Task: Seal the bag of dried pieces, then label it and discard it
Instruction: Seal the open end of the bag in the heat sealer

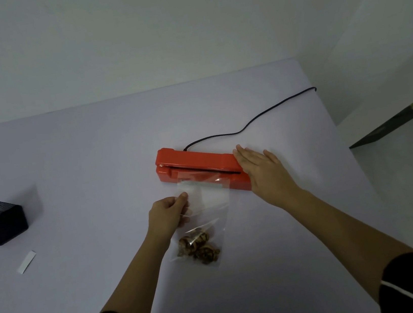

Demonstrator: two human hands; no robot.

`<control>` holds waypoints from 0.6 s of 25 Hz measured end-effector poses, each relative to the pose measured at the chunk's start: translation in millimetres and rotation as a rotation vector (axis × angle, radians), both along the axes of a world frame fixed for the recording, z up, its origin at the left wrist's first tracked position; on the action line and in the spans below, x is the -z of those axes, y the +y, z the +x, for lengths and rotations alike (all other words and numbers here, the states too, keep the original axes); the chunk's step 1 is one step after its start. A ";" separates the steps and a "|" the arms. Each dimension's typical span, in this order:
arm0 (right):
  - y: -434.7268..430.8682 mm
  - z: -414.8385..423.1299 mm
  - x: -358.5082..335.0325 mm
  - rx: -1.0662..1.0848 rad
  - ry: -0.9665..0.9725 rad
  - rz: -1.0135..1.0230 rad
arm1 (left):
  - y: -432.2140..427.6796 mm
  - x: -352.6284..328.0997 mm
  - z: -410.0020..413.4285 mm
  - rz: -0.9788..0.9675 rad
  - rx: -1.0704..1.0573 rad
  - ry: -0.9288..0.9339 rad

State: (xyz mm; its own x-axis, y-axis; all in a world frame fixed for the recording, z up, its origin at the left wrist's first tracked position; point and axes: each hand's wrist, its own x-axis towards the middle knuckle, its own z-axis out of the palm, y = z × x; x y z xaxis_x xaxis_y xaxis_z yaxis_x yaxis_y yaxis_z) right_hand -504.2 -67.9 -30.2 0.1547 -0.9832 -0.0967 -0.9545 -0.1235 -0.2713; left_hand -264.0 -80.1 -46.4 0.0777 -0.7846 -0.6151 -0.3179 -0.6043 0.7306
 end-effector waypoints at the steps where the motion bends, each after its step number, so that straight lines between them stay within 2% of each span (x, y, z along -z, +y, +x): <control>1: 0.0 -0.2 0.4 0.000 0.000 -0.001 | 0.0 0.1 0.1 -0.001 0.001 0.000; 15: -1.1 1.1 -2.9 0.008 0.001 0.002 | -0.5 -2.0 0.0 -0.005 0.015 -0.006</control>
State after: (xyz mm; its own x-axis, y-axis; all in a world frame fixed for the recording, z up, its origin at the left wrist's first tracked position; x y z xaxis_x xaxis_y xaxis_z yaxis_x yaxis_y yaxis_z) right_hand -503.1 -69.0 -27.3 0.1471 -0.9842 -0.0984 -0.9557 -0.1158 -0.2707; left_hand -264.0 -80.6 -44.3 0.0693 -0.7887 -0.6108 -0.3311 -0.5958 0.7317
